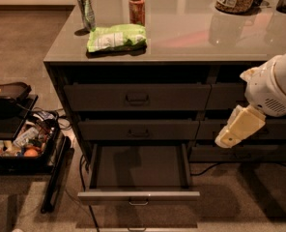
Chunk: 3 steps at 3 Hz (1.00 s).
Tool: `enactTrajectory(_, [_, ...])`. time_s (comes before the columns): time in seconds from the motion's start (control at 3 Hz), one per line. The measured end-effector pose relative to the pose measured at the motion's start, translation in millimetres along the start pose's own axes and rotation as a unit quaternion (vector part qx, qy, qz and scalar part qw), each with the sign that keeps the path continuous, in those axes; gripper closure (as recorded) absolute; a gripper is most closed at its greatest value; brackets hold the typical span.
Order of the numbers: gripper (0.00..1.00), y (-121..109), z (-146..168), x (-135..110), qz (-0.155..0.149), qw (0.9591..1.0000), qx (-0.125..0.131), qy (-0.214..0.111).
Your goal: Close bottom drawer
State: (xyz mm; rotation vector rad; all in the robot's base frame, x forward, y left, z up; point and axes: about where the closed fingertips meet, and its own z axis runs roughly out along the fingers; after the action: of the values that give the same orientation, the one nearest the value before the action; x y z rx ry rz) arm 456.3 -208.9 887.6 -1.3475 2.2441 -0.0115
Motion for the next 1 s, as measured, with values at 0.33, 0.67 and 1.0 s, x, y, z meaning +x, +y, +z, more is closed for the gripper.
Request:
enactTrajectory(0.33, [0.00, 0.0, 0.0, 0.0, 0.000, 1.0000, 0.000, 0.000])
enactTrajectory(0.67, [0.00, 9.9, -10.6, -0.7, -0.011, 0.9992, 0.031, -0.022])
enactTrajectory(1.0, [0.00, 31.9, 2.3, 4.2, -0.015, 0.9963, 0.043, -0.072])
